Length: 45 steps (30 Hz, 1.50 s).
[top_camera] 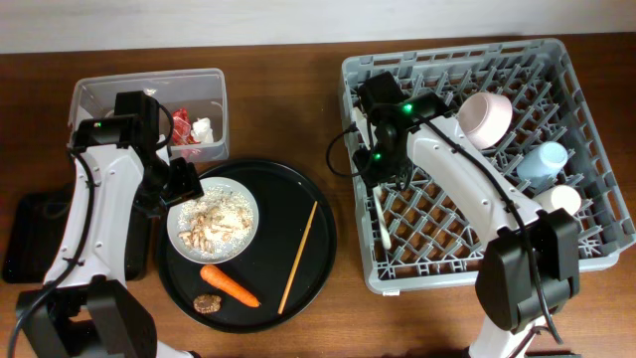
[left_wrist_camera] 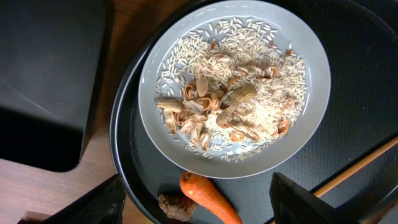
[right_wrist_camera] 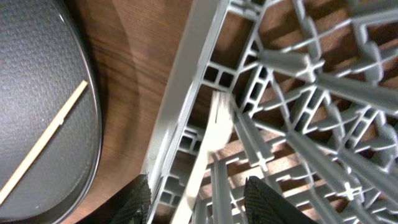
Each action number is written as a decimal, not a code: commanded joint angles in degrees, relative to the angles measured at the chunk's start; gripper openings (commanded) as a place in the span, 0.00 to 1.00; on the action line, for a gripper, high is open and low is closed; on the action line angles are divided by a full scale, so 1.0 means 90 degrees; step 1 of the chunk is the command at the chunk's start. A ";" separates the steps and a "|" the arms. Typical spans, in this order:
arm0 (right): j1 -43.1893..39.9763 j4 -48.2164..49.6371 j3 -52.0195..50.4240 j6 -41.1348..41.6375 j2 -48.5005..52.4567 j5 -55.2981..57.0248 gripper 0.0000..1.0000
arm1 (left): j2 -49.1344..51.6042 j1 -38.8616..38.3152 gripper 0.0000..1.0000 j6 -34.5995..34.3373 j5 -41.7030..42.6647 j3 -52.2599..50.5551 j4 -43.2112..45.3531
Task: Sort waste into correct bins and load items into the dishwasher rack
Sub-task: 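Carry the fork into the rack's left side and release it, then grasp the wooden chopstick on the round tray with the right gripper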
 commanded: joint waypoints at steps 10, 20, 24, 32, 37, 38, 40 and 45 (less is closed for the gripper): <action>0.1712 -0.0146 0.0083 0.2671 -0.0529 -0.0153 0.53 | -0.0170 0.0005 0.73 -0.0061 -0.0153 0.0034 -0.0002; 0.2936 -0.0063 0.0053 0.5243 0.1035 -0.0092 0.53 | -0.0170 0.0005 0.73 -0.0058 -0.0160 0.0034 -0.0010; 0.3011 -0.0061 0.0053 0.5389 0.1498 -0.0153 0.52 | -0.0170 0.0007 0.73 -0.0058 -0.0175 0.0034 -0.0005; 0.3053 0.0338 0.0053 0.5527 0.1953 -0.0364 0.44 | -0.0170 0.0005 0.74 -0.0058 -0.0175 0.0034 -0.0005; 0.3053 0.0340 0.0049 0.5530 0.2035 -0.0364 0.26 | -0.0170 0.0005 0.73 -0.0061 -0.0175 0.0034 -0.0007; 0.3053 0.0340 0.0049 0.5532 0.2035 -0.0364 0.16 | -0.0170 0.0005 0.73 -0.0061 -0.0175 0.0034 -0.0007; 0.3053 0.0342 0.0049 0.5532 0.2035 -0.0364 0.04 | -0.0170 0.0005 0.73 -0.0058 -0.0175 0.0034 -0.0007; 0.3045 0.0389 0.0051 0.5527 0.2035 -0.0690 0.04 | -0.0170 0.0005 0.73 -0.0061 -0.0175 0.0034 -0.0007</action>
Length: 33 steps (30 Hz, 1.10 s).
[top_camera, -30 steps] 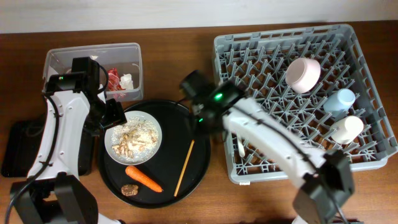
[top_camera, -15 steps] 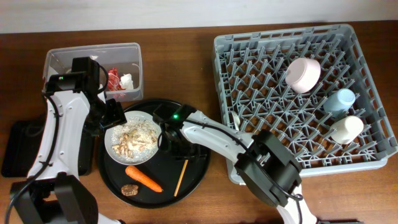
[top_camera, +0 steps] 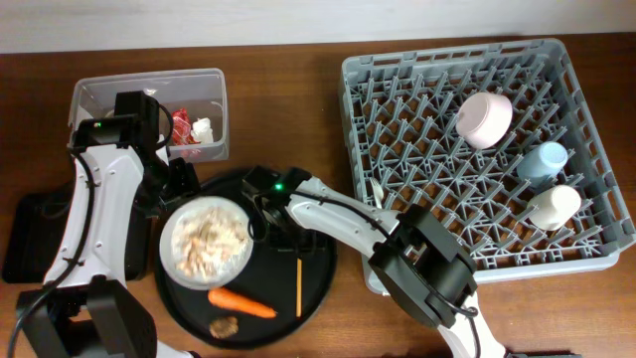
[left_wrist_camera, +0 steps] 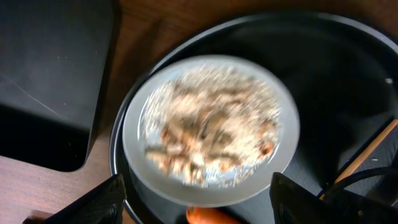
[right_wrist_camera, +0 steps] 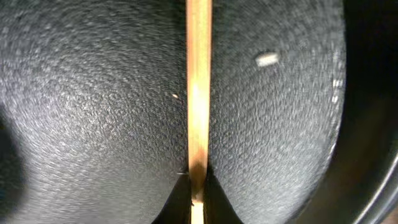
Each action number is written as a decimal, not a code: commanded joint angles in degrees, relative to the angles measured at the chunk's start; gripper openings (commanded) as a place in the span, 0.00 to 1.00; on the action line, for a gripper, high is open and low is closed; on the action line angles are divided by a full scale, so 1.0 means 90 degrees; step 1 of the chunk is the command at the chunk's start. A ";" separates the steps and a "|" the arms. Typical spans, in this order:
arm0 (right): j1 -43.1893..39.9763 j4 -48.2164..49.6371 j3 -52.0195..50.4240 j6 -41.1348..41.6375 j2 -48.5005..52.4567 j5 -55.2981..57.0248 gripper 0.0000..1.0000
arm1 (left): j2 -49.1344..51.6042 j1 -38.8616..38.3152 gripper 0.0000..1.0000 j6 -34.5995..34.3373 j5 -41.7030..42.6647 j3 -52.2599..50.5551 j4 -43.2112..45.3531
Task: Sort waste into correct bins and load items into the dishwasher rack
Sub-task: 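Grasp the wooden chopstick on the round tray with the right gripper, then place the wooden chopstick in the rack beside the fork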
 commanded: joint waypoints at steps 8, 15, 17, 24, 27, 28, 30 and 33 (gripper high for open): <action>0.0051 -0.0051 0.0204 -0.0100 0.0146 -0.0440 0.04 | -0.0170 0.0007 0.73 -0.0058 -0.0068 0.0034 -0.0010; -0.0199 -0.0886 0.1018 -0.0381 -0.0427 0.0347 0.04 | -0.0170 0.0007 0.73 -0.0058 -0.0068 0.0034 -0.0007; -0.0342 -0.1265 0.1379 -0.0573 -0.0746 0.0600 0.04 | -0.0170 0.0007 0.73 -0.0058 -0.0068 0.0034 -0.0007; -0.1588 -0.2045 0.1780 -0.1902 -0.2157 0.1127 0.04 | -0.0170 0.0007 0.73 -0.0058 -0.0068 0.0034 -0.0007; -0.2271 -0.2365 0.1780 -0.2783 -0.2463 0.1117 0.04 | -0.0170 0.0005 0.73 -0.0061 -0.0066 0.0034 -0.0005; -0.2480 -0.2492 0.1780 -0.3045 -0.2482 0.1117 0.04 | -0.0170 0.0005 0.73 -0.0061 -0.0066 0.0034 -0.0005; -0.2960 -0.2756 0.1719 -0.3713 -0.2453 0.1115 0.04 | -0.0170 0.0005 0.73 -0.0061 -0.0066 0.0034 -0.0005; -0.3269 -0.2739 0.1491 -0.4092 -0.2387 0.0998 0.04 | -0.0170 0.0005 0.74 -0.0061 -0.0063 0.0034 -0.0005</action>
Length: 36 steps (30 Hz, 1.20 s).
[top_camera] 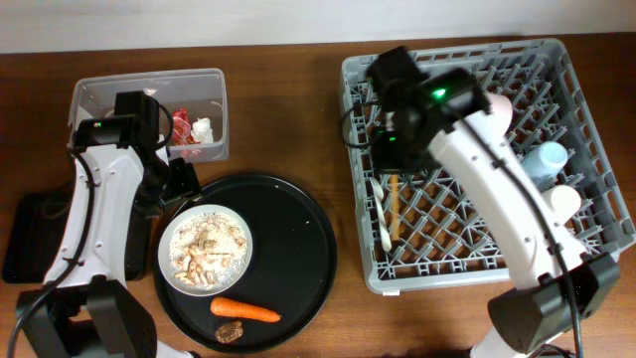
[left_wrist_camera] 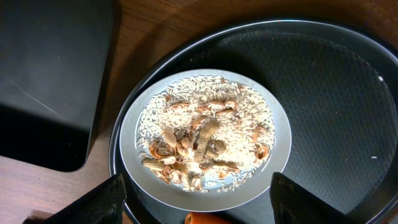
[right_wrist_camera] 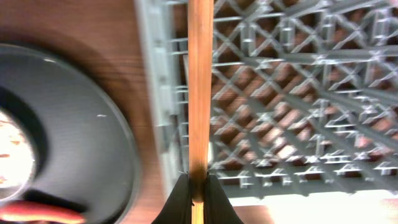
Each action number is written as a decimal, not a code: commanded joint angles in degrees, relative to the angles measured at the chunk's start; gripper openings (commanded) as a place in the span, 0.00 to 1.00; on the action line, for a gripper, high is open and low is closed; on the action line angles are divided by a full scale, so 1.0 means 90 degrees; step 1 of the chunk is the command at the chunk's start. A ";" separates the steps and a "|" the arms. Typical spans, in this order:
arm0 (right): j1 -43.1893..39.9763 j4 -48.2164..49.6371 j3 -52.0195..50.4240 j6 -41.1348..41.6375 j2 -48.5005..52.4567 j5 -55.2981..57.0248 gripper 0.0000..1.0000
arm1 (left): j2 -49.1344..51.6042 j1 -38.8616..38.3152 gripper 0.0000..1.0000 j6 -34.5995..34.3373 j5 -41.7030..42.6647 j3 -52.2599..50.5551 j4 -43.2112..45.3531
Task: Sort waste into correct bins and load items into the dishwasher rack
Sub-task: 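Place the wooden chopstick in the rack beside the fork, then grasp the white plate's rim with the left gripper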
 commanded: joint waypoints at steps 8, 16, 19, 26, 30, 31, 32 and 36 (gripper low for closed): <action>-0.0272 0.1042 -0.1336 -0.1399 0.0199 -0.0797 0.04 | -0.0170 0.0005 0.74 -0.0063 -0.0063 0.0034 -0.0010; -0.0272 0.2171 -0.1965 -0.1396 0.0204 -0.1168 0.16 | -0.0170 0.0005 0.74 -0.0063 -0.0063 0.0034 -0.0007; -0.0272 0.2278 -0.1979 -0.1396 0.0204 -0.1229 0.50 | -0.0170 0.0005 0.74 -0.0063 -0.0063 0.0034 -0.0007; -0.0294 0.2152 -0.1970 -0.1350 0.0066 -0.1056 0.51 | -0.0170 0.0005 0.74 -0.0063 -0.0041 0.0034 -0.0017; -0.0568 0.2052 -0.1965 -0.0801 -0.0629 -0.0170 0.53 | -0.0170 -0.0015 0.74 -0.0061 0.0255 0.0034 -0.0083; -0.0682 0.2050 -0.1965 -0.0743 -0.0809 -0.0119 0.54 | -0.0170 -0.0046 0.74 -0.0061 0.0291 0.0032 -0.0085; -0.0816 0.2047 -0.1965 -0.0743 -0.0993 -0.0121 0.54 | -0.0170 -0.0114 0.74 -0.0063 0.0308 0.0027 -0.0085; -0.1554 0.1632 -0.1965 -0.0957 -0.1617 -0.0160 0.54 | -0.0170 -0.0959 0.74 -0.0063 0.0316 -0.0032 -0.0092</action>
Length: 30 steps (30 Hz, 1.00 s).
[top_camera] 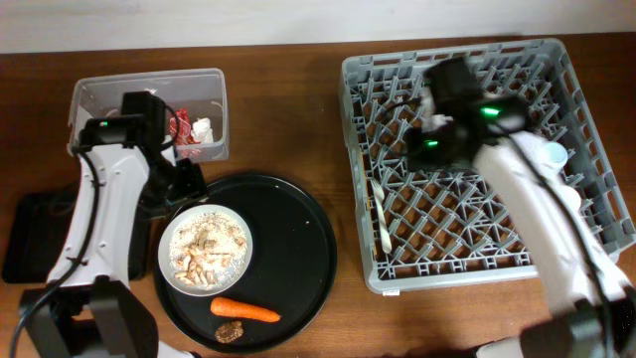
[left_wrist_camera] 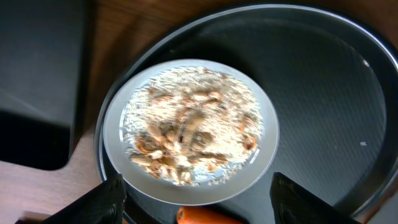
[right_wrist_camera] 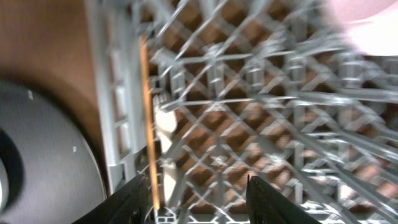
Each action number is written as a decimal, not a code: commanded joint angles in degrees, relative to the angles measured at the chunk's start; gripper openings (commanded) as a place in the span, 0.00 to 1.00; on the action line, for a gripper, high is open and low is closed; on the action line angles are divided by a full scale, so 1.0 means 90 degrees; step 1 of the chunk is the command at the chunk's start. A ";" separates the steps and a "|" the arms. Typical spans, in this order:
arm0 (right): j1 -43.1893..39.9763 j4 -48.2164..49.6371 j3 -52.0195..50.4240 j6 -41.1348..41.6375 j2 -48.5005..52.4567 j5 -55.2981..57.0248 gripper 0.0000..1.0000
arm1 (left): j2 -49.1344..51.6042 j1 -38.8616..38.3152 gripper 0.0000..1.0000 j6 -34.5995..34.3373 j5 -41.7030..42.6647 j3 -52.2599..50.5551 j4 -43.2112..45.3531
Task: Sort waste into correct bins and load items into the dishwasher rack
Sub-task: 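Grasp the white plate's rim with the left gripper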
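A wooden chopstick (right_wrist_camera: 147, 118) lies in the left column of the grey dishwasher rack (top_camera: 586, 244), next to a white spoon (top_camera: 383, 214). My right gripper (right_wrist_camera: 198, 205) hangs open above the rack's middle (top_camera: 434, 146), with nothing between its fingers. A grey plate of rice and peanut shells (left_wrist_camera: 189, 127) sits on the round black tray (top_camera: 308, 249), with a carrot (top_camera: 243, 311) and a brown lump (top_camera: 229, 333) in front of it. My left gripper (left_wrist_camera: 199, 208) stands open above the plate's near edge (top_camera: 185, 180).
A clear bin (top_camera: 99, 97) holding a red wrapper stands at the back left. A black bin (top_camera: 28, 234) lies at the far left. A pink bowl (right_wrist_camera: 373, 25) and a pale blue cup (top_camera: 553, 155) stand in the rack's right half.
My right gripper was shut on the chopstick over the rack's left side. Now it is open further right and the chopstick rests in the rack. My left gripper has shifted slightly.
My right gripper was open over the rack's left column, with the chopstick on the tray. Then it was shut on the chopstick on the tray, and the plate sat nearer the front. Then it held the chopstick over the rack, where the chopstick now lies.
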 commanded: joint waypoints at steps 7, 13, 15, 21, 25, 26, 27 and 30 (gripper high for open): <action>-0.1035 -0.0964 0.0002 -0.0554 -0.0372 0.0204 0.54 | -0.0158 -0.2074 0.74 -0.0408 0.0138 -0.0629 0.0102; -0.1064 -0.0952 -0.0002 -0.0551 -0.0372 0.0189 0.54 | -0.0158 -0.2737 0.74 -0.0636 0.0143 -0.1795 0.0590; -0.1064 -0.0935 -0.0007 -0.0551 -0.0372 0.0189 0.54 | -0.0158 -0.2861 0.74 -0.0636 0.0141 -0.2091 0.0782; -0.1064 -0.0935 -0.0032 -0.0551 -0.0372 0.0189 0.54 | -0.0158 -0.2885 0.73 -0.0634 0.0024 -0.2730 0.1481; -0.1064 -0.0937 -0.0032 -0.0551 -0.0372 0.0189 0.54 | -0.0158 -0.2885 0.73 -0.0631 0.0036 -0.3286 0.1948; -0.1064 -0.0937 -0.0032 -0.0551 -0.0369 0.0189 0.54 | -0.0158 -0.2885 0.73 -0.0631 0.0017 -0.3368 0.2030; -0.1064 -0.0935 -0.0032 -0.0551 -0.0369 0.0189 0.54 | -0.0158 -0.2885 0.73 -0.0631 0.0015 -0.3434 0.2120; -0.1064 -0.0937 -0.0032 -0.0551 -0.0367 0.0189 0.54 | -0.0158 -0.2885 0.66 -0.0631 0.0015 -0.3458 0.2244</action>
